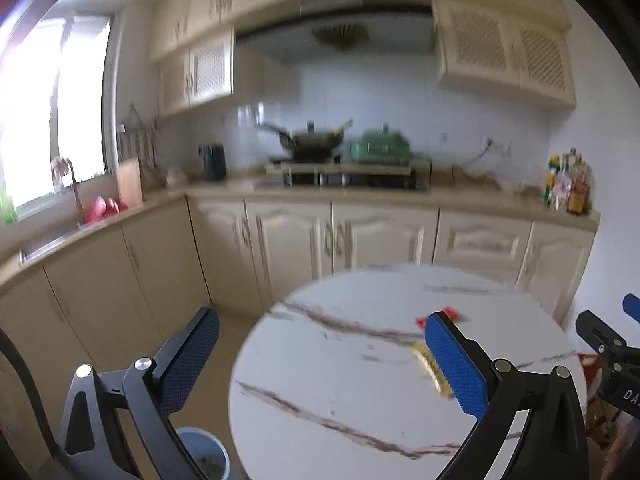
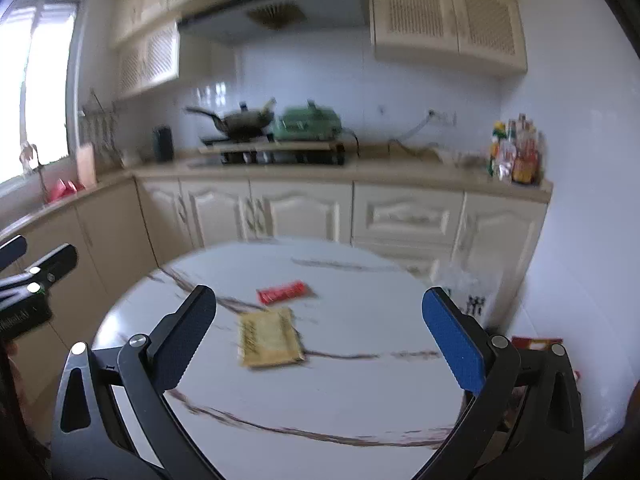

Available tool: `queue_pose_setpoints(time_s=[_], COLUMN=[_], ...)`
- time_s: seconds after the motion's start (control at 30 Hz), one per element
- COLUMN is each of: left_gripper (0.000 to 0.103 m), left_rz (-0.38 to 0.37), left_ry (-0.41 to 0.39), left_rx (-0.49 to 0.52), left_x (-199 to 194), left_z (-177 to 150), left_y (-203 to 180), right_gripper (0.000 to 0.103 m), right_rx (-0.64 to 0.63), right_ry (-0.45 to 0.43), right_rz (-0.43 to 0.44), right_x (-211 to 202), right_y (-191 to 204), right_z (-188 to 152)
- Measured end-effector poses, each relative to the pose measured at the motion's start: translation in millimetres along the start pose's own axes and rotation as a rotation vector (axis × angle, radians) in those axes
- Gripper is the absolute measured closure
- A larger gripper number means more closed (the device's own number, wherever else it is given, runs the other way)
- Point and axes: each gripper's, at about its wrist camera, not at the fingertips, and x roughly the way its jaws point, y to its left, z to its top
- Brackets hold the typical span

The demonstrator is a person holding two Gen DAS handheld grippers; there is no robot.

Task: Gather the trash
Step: 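Move both tools back to the table, then grasp the yellow printed packet with the left gripper and lift it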

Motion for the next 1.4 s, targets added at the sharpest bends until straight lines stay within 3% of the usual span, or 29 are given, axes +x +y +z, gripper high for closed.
queue_pose_setpoints(time_s=[0.07, 0.17, 0.27, 0.47, 0.63, 0.9, 1.03, 1.13, 1.17, 1.4], left_gripper=[0.001, 0.001, 0.001, 0.001, 0.001, 0.001, 0.002, 0.016, 0.033, 0.047], left_rz=[-0.033, -0.139, -0.230, -0.228, -0.197, -0.153, -0.166, -0.199, -0.208, -0.275], left_ry=[0.072, 0.202, 0.334, 0.449, 0.542, 0.532, 0.518, 0.510, 0.504, 0.499], left_rx=[-0.010, -0.056, -0.080, 0.013, 0.022, 0.085, 0.110, 0.124, 0.124, 0.100], left_x=[29, 74, 120, 194, 242, 279, 278, 275, 271, 264], left_z=[9, 22, 27, 42, 31, 20, 12, 6, 5, 9], left_y=[-1, -12, -42, -111, -139, -166, -164, -159, -155, -124], right_gripper=[0.000, 0.000, 0.000, 0.000, 0.000, 0.000, 0.000, 0.000, 0.000, 0.000], right_rx=[-0.005, 0.028, 0.056, 0.091, 0.108, 0.117, 0.116, 0.113, 0.110, 0.103], right_ry=[0.061, 0.135, 0.203, 0.285, 0.322, 0.339, 0.339, 0.341, 0.340, 0.337], right_rz=[0.000, -0.009, 0.003, -0.015, -0.025, -0.018, -0.004, 0.007, 0.011, 0.020], right_x=[24, 56, 82, 118, 134, 150, 154, 155, 155, 151], right_y=[-7, -21, -31, -52, -71, -87, -86, -82, -80, -67], right_z=[-7, -18, -30, -48, -53, -53, -52, -51, -51, -47])
